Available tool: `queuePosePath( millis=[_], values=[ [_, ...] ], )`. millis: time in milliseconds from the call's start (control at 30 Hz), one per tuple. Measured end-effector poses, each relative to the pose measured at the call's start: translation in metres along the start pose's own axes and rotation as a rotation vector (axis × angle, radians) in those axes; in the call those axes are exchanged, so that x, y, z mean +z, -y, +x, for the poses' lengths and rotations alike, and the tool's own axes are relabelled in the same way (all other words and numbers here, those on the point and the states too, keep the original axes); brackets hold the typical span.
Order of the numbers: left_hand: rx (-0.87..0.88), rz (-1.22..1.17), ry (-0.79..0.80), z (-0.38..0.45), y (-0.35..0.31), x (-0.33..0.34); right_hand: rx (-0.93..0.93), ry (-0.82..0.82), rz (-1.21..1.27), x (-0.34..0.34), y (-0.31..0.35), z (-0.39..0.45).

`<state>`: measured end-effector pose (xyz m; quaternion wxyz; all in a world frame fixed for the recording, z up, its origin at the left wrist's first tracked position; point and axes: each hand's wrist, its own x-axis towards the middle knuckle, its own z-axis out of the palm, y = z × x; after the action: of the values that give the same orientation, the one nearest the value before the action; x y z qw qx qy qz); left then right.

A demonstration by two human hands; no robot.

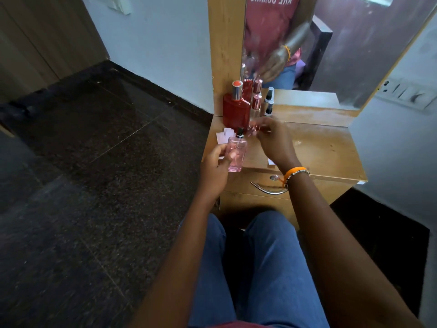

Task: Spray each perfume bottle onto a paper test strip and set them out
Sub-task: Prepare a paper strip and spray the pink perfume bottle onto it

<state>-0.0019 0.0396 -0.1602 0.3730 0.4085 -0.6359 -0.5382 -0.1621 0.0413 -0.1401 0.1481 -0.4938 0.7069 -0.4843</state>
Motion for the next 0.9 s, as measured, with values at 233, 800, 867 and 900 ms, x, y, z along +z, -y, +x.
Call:
queuePosePath(
  millis=[233,800,867,900],
  values=[
    [-0.021,-0.002,-0.025,0.000,0.004,-0.005,-0.037,0.057,-0.214,0.022,-0.022,0.002],
    [0.123,0.338,0.083,0.014,-0.026,0.054,0.176,-0.040,0.606,-0.055,-0.035,-0.069],
    [0.216,0.555,0.016,0.025,-0.028,0.058,0.205,-0.045,0.611,-0.062,-0.040,-0.068],
    [0.242,0.638,0.000,0.031,-0.029,0.061,0.212,-0.039,0.624,-0.064,-0.042,-0.067]
  ],
)
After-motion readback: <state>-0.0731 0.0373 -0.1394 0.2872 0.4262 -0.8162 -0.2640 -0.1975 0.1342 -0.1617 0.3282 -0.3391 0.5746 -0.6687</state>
